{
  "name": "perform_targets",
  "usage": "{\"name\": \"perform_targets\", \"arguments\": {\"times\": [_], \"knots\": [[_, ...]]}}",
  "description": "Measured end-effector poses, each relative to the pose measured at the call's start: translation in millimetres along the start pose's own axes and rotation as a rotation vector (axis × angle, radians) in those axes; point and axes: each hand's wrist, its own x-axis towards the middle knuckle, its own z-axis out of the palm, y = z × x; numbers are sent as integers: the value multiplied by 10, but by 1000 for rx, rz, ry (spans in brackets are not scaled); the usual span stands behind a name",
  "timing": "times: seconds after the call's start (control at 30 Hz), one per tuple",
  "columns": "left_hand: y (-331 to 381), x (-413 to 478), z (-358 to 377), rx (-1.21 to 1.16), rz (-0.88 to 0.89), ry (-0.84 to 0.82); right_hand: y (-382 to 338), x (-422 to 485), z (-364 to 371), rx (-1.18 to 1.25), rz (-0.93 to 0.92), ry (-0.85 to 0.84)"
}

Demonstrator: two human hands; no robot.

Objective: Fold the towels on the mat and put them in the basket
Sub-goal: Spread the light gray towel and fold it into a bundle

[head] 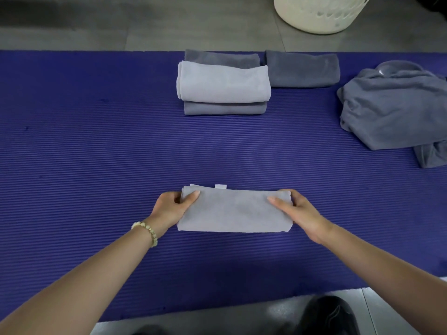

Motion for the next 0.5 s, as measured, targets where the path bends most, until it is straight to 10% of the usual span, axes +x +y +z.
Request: {"name": "perform_targets", "arguments": {"times": [0.27, 0.5], "knots": [[-16, 51, 49, 50, -131, 161, 149, 19, 255, -143, -39, 354], [103, -146, -101, 132, -253, -245, 20, 173, 130, -366, 267, 223]]}}
